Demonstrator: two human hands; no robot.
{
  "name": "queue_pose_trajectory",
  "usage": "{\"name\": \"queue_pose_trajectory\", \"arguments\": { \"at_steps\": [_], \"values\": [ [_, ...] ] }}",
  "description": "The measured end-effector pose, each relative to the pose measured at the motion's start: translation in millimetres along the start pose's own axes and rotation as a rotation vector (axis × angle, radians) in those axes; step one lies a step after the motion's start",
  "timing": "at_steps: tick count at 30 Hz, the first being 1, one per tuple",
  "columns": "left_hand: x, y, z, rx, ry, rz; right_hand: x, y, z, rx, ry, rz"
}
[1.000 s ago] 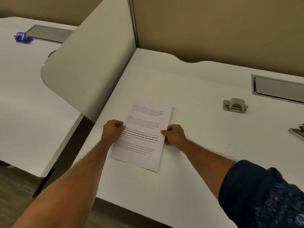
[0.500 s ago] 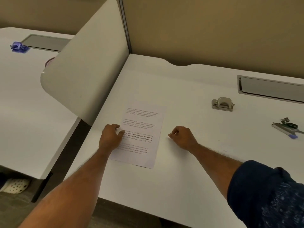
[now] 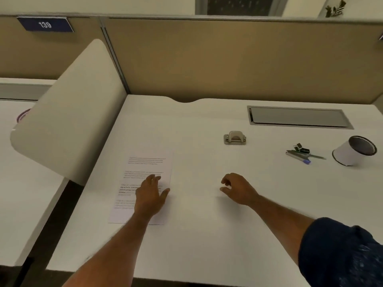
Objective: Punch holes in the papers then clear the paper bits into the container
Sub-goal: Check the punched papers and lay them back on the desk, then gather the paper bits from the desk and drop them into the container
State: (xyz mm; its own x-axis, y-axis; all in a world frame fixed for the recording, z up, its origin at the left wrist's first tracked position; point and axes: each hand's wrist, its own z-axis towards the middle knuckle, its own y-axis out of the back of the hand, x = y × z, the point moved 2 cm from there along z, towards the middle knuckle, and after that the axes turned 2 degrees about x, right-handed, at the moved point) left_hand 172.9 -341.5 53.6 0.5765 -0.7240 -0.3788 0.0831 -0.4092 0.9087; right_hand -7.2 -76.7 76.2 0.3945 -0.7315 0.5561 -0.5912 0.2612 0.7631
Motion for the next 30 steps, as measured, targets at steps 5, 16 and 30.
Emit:
{"name": "queue_pose_trajectory", "arguments": {
  "at_steps": [5,16,30],
  "values": [
    [-40,-23,-7,0.052,-0.119,0.061,-48,26,-26,-0.082,-0.033,-0.002],
    [-123,-97,-28,0.24,-0.322,0.186,-137,40,-73,-0.187,-0.148,0.045],
    [-159,-128,-42,0.316,-0.397,0.22,-134,14,-95,0.213,-0.355,0.784]
  ]
}}
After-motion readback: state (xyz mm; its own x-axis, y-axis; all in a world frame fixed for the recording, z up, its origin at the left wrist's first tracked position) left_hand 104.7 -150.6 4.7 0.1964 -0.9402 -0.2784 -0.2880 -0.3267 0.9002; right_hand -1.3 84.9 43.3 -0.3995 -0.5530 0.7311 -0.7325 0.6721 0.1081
